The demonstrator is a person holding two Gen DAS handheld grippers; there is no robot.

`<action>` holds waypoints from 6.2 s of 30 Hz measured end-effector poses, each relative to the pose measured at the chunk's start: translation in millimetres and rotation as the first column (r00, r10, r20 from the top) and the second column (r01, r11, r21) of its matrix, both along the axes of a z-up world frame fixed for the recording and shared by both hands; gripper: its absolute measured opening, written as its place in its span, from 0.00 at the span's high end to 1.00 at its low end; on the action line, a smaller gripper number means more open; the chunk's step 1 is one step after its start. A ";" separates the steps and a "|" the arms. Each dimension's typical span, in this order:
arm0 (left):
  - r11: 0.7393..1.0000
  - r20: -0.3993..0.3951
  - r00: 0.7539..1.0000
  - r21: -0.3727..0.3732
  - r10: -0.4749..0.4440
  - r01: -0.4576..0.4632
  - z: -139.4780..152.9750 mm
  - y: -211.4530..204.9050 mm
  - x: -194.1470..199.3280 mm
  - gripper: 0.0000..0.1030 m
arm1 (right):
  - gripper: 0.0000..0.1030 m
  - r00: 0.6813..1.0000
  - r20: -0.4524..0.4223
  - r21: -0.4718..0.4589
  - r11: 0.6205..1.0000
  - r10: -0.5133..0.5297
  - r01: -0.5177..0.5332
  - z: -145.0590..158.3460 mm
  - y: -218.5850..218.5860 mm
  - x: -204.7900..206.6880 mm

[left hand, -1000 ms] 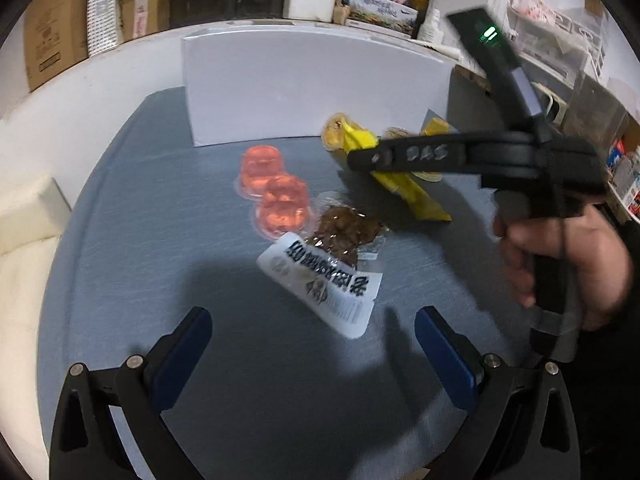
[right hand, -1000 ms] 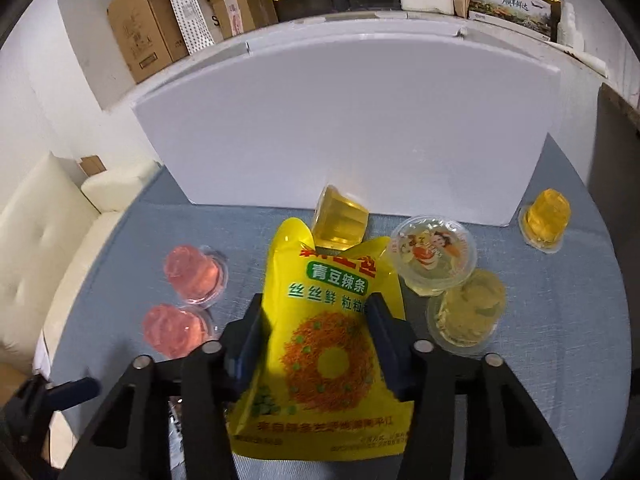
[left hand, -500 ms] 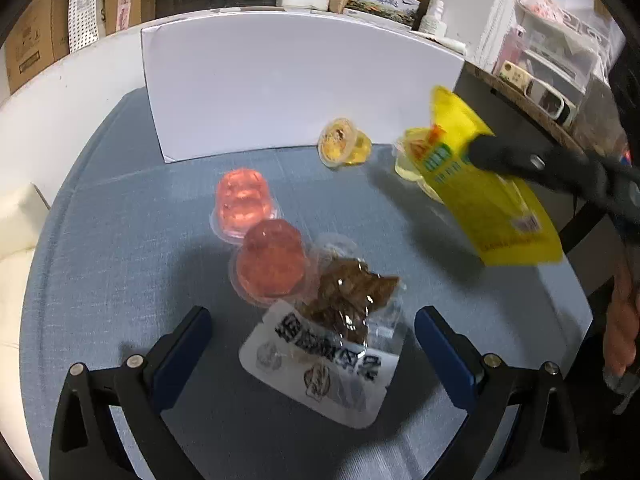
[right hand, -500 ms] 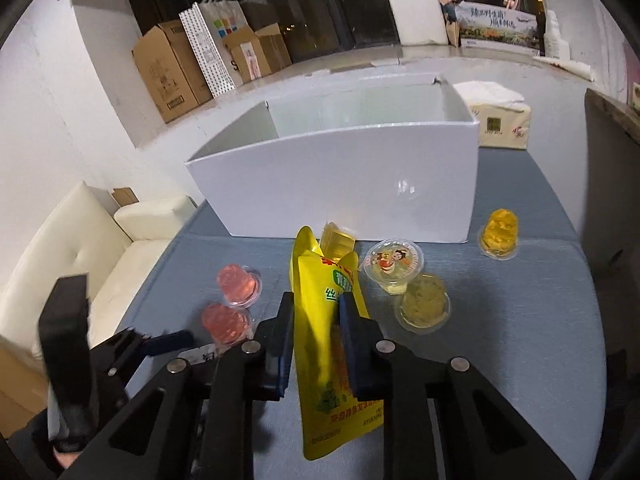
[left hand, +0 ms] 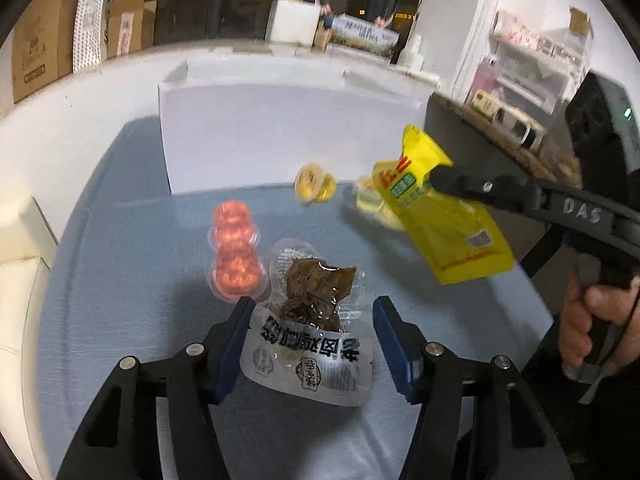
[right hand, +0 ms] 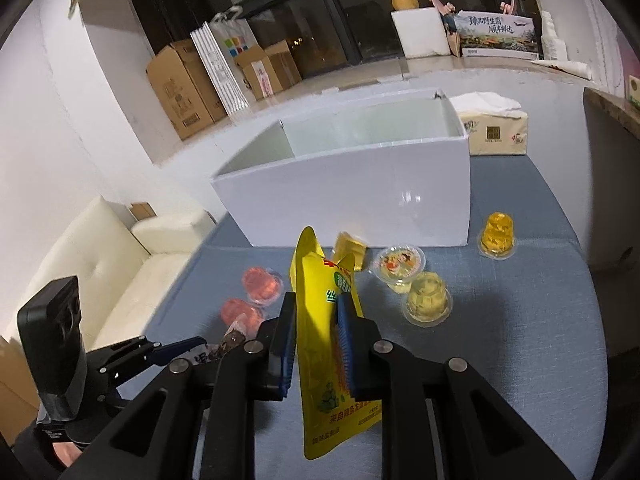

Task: Organize snacks
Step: 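Carry both packets into the white box and open both tools, then grasp the cartoon-lid jelly cup with the right tool while the left tool grasps a red jelly cup, then lower both jelly cups into the white box and open both tools, then grasp a yellow jelly cup with the right tool while the left tool grasps the other red jelly cup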

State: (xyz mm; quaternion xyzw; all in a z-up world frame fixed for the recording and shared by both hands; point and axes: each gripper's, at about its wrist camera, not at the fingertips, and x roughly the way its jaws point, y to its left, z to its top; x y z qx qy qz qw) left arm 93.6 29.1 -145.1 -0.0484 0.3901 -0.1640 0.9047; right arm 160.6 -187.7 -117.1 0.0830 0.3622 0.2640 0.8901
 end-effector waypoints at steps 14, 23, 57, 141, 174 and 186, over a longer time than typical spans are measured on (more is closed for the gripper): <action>1.000 0.219 0.975 -0.009 0.023 -0.022 105.3 4.9 39.8 0.37 | 0.80 0.991 0.131 0.047 0.999 -0.020 0.014 74.5 -14.8 14.6; 0.997 0.279 0.958 0.039 0.060 -0.073 146.6 9.2 149.9 0.37 | 0.80 0.981 0.192 -0.012 0.999 -0.037 0.040 122.1 2.6 99.4; 0.978 0.131 0.979 0.118 0.157 -0.173 26.0 6.9 21.2 0.00 | 0.00 0.998 0.032 -0.163 0.985 -0.049 0.053 -2.7 -25.7 2.6; 0.989 0.206 0.968 0.007 0.145 -0.150 121.0 16.3 184.7 0.31 | 0.33 0.994 0.079 -0.097 0.992 -0.075 0.083 65.7 6.8 154.1; 0.990 0.035 0.989 -0.001 0.143 -0.143 18.3 -4.4 -19.3 0.00 | 0.00 0.986 0.017 -0.151 0.974 -0.167 0.167 -31.5 -85.3 67.7; 0.984 -0.013 0.984 0.026 0.177 -0.177 -2.2 9.9 -49.6 0.00 | 0.20 0.979 -0.094 -0.265 0.952 -0.182 0.152 -67.6 -79.9 154.8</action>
